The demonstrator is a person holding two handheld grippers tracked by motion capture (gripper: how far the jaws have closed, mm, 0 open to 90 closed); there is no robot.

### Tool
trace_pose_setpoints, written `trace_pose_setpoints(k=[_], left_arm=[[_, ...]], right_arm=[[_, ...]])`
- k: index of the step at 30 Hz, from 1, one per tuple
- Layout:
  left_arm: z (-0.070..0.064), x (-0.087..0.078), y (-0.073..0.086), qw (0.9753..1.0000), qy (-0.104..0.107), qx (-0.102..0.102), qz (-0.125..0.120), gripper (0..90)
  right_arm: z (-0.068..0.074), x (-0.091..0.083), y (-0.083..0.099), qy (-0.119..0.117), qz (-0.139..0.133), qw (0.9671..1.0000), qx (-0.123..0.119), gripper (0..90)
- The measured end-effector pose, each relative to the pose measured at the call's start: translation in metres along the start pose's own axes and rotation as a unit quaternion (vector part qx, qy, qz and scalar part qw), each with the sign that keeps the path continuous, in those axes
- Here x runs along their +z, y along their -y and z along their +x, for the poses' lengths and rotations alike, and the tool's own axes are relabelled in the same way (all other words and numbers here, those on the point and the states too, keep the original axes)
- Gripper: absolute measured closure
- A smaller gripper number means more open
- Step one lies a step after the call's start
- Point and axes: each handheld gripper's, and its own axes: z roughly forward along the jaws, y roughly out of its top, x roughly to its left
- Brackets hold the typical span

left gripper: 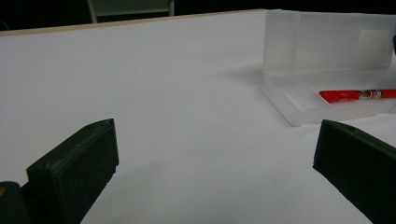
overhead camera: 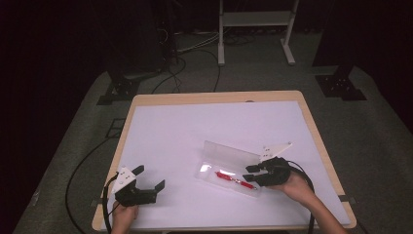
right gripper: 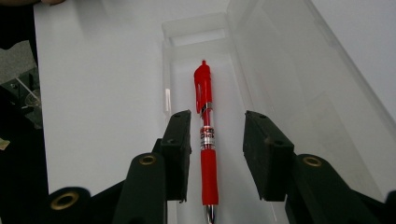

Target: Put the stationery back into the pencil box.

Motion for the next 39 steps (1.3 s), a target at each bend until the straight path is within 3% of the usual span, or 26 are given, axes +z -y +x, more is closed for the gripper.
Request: trace_pose_setpoints(k=[39], left_arm=[[-0.001, 0.001, 0.000, 1.0000, -0.001, 0.000, 0.003, 0.0]], right_arm=[[-0.008, -0.041, 0.031, 0.029, -0.024, 0.9988, 0.031, 51.1]])
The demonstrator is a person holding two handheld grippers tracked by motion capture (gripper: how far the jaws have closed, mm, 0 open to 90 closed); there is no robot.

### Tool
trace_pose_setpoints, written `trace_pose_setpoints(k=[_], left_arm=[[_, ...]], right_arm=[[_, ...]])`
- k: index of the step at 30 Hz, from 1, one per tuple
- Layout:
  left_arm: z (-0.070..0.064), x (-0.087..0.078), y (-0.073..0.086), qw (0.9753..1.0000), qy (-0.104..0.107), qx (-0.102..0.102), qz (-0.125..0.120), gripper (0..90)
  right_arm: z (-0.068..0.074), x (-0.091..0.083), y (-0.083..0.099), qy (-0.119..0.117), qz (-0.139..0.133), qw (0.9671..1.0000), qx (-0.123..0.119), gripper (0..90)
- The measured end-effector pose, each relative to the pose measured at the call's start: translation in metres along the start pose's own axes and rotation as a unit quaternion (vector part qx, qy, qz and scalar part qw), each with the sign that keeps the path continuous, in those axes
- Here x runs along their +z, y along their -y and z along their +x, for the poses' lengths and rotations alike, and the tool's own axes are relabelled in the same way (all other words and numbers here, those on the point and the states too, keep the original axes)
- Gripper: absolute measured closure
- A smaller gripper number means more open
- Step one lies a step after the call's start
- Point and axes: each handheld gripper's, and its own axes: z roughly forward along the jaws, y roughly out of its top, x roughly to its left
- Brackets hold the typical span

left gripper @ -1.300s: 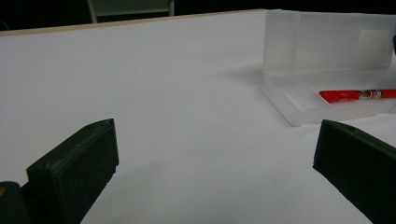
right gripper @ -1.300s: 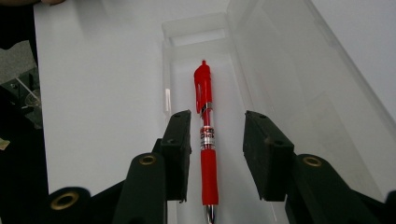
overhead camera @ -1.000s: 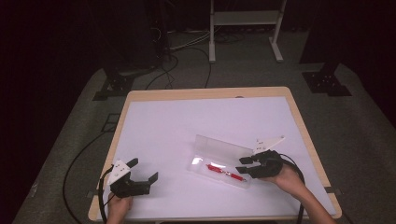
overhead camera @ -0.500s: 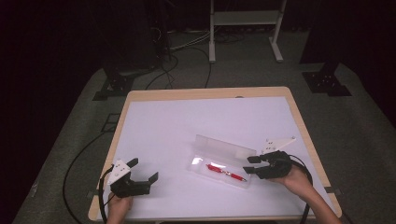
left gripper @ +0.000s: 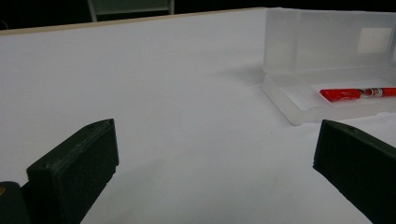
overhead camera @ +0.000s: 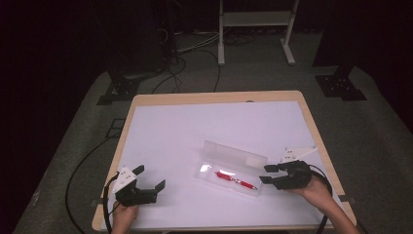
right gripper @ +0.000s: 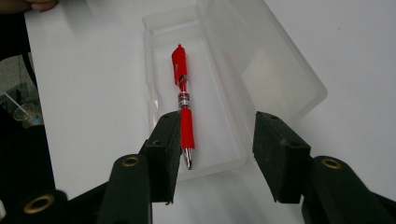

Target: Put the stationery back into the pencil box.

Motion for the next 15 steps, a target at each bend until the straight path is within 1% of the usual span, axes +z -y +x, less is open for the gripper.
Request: trace_pose_setpoints(k=[15], left_arm=[[0.000, 0.000, 0.000, 1.0000, 0.000, 0.000, -0.001, 0.0]], right_arm=[[-0.001, -0.012, 0.015, 0.006, -0.002, 0.9999, 0.011, 50.2]])
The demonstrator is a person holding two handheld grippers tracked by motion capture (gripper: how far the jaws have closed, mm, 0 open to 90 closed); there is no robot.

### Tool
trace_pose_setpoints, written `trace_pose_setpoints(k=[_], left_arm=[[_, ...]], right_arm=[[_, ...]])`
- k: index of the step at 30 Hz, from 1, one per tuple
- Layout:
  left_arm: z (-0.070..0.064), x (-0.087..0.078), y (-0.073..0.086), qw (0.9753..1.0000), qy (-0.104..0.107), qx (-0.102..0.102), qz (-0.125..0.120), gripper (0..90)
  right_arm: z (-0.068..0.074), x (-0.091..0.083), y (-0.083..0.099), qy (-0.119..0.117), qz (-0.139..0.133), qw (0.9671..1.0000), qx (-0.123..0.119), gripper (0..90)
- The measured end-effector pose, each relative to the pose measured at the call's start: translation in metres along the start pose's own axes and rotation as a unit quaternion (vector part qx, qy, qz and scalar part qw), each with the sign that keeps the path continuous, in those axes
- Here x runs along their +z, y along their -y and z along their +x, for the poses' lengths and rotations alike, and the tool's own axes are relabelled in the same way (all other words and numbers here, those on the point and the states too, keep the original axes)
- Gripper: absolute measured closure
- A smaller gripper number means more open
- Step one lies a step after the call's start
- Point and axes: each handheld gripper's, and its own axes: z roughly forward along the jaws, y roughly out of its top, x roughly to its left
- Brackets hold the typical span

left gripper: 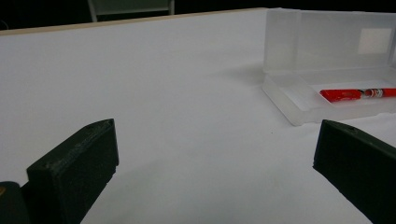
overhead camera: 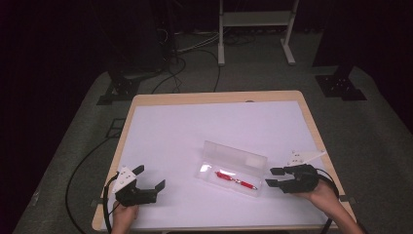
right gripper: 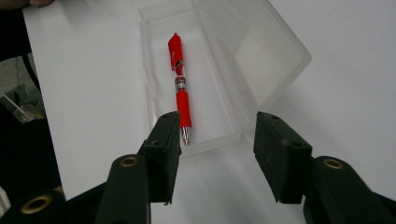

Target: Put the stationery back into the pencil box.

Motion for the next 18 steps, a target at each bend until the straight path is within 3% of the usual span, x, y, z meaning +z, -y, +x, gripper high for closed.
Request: trace_pose_setpoints(k=[18], left_arm=[[0.000, 0.000, 0.000, 1.0000, -0.001, 0.001, 0.000, 0.0]], right_arm=[[-0.007, -0.010, 0.023, 0.013, 0.000, 0.9997, 0.022, 48.9]])
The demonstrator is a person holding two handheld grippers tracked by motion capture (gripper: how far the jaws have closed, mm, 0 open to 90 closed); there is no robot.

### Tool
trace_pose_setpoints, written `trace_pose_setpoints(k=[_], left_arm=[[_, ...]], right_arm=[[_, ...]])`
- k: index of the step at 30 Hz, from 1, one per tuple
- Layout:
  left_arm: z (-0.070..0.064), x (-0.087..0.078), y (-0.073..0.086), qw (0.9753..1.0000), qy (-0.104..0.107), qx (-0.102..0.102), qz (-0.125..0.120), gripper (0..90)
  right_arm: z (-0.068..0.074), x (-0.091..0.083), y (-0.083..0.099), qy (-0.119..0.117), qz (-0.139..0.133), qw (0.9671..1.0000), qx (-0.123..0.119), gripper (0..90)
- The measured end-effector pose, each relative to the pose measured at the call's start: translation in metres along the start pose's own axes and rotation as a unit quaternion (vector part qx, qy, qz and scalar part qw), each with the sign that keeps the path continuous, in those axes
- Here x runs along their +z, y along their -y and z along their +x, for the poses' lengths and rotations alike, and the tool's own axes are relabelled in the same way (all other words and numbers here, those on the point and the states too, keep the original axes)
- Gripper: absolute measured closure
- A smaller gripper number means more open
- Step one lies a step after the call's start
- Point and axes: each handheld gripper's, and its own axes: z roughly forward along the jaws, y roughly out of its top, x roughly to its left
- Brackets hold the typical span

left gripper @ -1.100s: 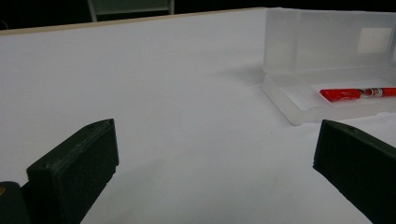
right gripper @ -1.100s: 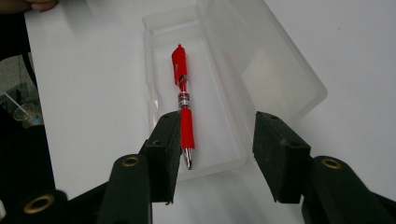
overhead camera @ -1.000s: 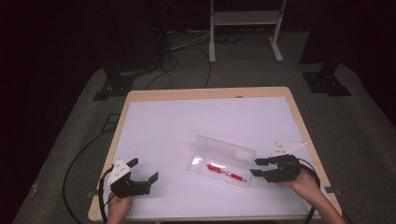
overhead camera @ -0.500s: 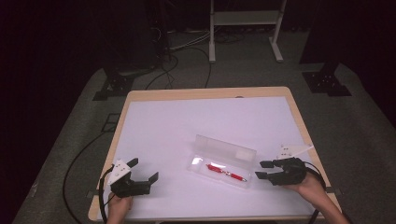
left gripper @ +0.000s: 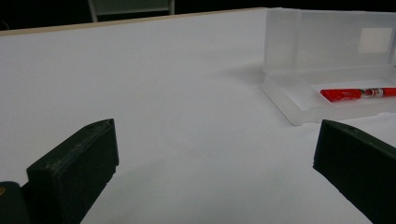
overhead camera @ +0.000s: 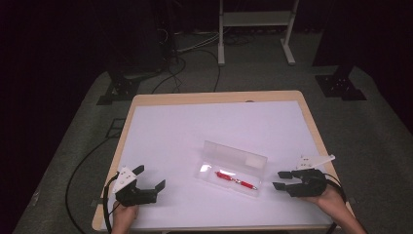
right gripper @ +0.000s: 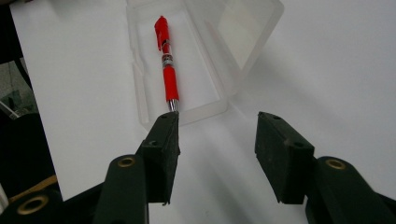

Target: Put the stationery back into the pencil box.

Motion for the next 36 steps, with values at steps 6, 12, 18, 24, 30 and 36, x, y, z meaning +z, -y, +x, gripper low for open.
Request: trace_pose_setpoints(k=[6, 12, 18, 24, 30, 36], left_arm=[[0.000, 0.000, 0.000, 1.0000, 0.000, 0.000, 0.000, 0.0], [0.000, 0.000, 0.000, 1.0000, -0.001, 0.000, 0.000, 0.0], [0.000, 0.000, 0.000, 1.0000, -0.001, 0.000, 0.000, 0.0], [-0.001, 0.000, 0.000, 1.0000, -0.002, 0.001, 0.000, 0.0], [-0.002, 0.000, 0.000, 1.0000, -0.004, 0.002, 0.002, 0.0], [0.000, 0.000, 0.000, 1.0000, -0.004, 0.001, 0.002, 0.0]], right_arm=[[-0.001, -0.002, 0.007, 0.003, 0.000, 1.0000, 0.005, 48.1], [-0.004, -0.005, 0.015, 0.008, 0.000, 0.9999, 0.013, 47.4], [-0.006, -0.006, 0.021, 0.010, -0.002, 0.9997, 0.022, 46.4], [-0.006, -0.007, 0.029, 0.013, -0.004, 0.9995, 0.029, 43.9], [-0.008, -0.010, 0.042, 0.012, -0.005, 0.9989, 0.045, 42.0], [-0.003, -0.015, 0.055, 0.022, -0.031, 0.9974, 0.061, 36.0]])
